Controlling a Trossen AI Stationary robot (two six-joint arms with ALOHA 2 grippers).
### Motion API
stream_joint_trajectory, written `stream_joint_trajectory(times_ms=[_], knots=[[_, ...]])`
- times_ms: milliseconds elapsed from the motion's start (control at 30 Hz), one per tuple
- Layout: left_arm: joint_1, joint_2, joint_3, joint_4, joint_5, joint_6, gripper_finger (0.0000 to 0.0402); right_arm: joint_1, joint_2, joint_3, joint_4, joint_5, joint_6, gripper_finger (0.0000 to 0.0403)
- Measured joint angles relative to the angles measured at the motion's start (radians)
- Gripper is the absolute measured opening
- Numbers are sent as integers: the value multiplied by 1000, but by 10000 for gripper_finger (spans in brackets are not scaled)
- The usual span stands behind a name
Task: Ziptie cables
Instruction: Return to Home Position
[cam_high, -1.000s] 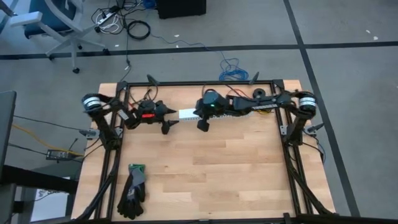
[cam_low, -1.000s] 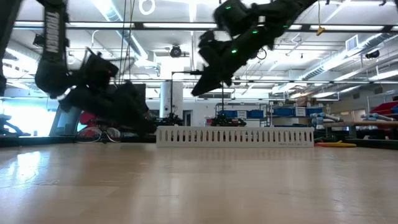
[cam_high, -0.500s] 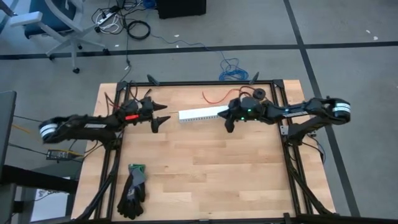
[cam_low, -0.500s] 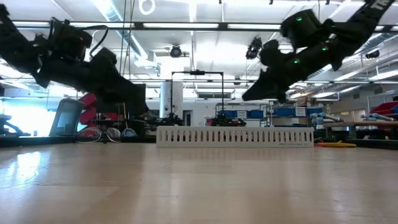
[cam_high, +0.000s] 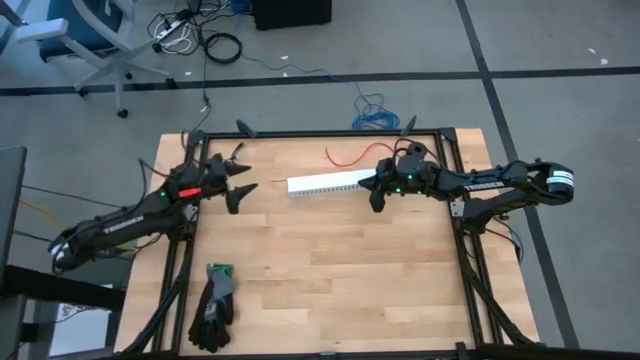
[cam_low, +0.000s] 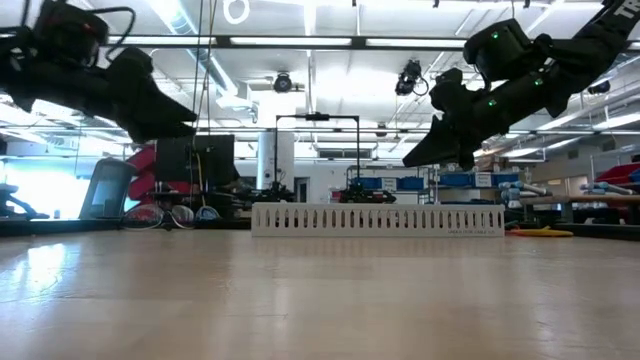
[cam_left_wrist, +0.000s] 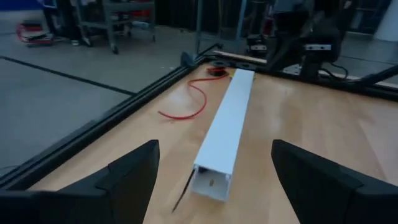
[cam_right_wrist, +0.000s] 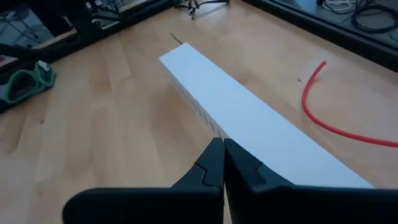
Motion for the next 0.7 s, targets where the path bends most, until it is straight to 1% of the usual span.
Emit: stream_joint_trajectory(times_ms=[67, 200, 400, 500, 600, 700], knots=[[0, -90, 0, -69, -6, 0, 321, 1, 0, 0, -1, -4, 0, 0], [0, -244, -22, -107, -12, -2, 321, 1, 0, 0, -1, -7, 1, 0], [-1, -402, -89, -178, -50, -15, 321, 1, 0, 0, -1, -11, 15, 0], [-13, -431, -113, -153, -48, -32, 321, 1, 0, 0, -2, -28, 21, 0], [-33, -429, -115, -140, 5, 0, 321, 5, 0, 0, -4, -35, 34, 0], [-50, -428, -115, -144, -5, 21, 321, 6, 0, 0, -5, -36, 34, 0]])
